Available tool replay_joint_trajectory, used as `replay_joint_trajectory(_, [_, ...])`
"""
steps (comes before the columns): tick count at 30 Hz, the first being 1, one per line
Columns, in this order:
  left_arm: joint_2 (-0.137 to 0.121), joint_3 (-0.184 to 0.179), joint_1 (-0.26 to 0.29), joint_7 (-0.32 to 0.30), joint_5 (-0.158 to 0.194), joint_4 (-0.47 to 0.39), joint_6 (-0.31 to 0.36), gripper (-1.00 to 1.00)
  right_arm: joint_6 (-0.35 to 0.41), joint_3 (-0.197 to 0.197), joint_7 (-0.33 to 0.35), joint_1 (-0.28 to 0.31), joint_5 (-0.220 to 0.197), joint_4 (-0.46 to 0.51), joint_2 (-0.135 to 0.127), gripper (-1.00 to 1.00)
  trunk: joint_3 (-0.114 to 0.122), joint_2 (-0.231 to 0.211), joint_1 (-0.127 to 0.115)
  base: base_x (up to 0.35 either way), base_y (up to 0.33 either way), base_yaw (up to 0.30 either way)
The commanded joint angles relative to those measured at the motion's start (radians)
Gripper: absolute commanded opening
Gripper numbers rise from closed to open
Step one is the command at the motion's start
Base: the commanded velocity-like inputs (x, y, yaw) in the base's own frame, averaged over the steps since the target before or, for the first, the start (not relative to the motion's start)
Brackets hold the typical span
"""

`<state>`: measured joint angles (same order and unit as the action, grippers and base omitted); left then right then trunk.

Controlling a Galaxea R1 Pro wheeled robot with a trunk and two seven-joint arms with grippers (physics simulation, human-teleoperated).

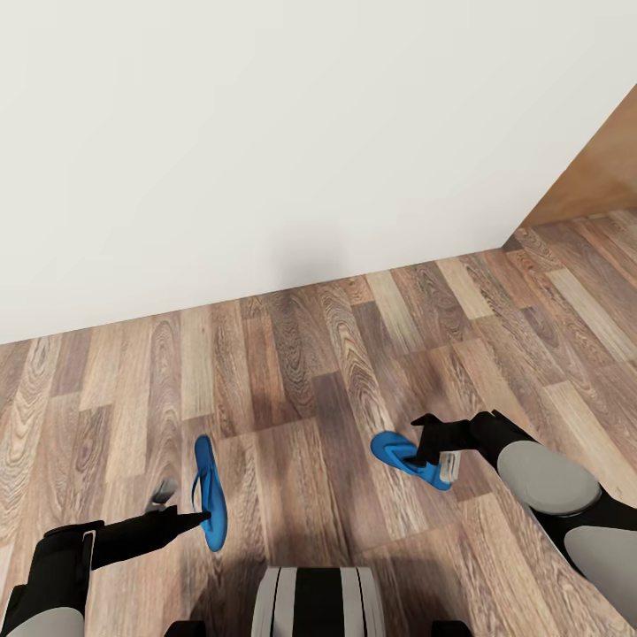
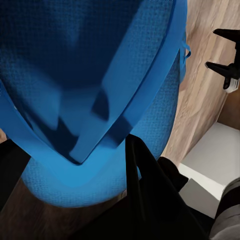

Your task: In the bedroom, move the book from the bed onto either nightstand, and place the two sandals side by side next to the bed.

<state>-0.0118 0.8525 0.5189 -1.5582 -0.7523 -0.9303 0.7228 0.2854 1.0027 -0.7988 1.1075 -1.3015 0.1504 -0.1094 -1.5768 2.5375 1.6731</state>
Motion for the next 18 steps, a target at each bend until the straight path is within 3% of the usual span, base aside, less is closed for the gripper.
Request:
replay_joint_trajectory(1, [0.001,0.003,0.001,-0.01,-0.01,-0.001,0.01,-1.0,0.006,-0.001,-0.005,0.0,-0.001,0.001,0.0,1.0,-0.005,0.001,0.0,0.0,0.0,0.0])
replay_joint_trajectory(18, [0.0,0.002,0.001,-0.01,-0.01,0.0,0.01,-1.0,0.0,-0.002,-0.005,0.0,-0.001,0.001,0.0,1.0,-0.07,0.004,0.008,0.0,0.0,0.0])
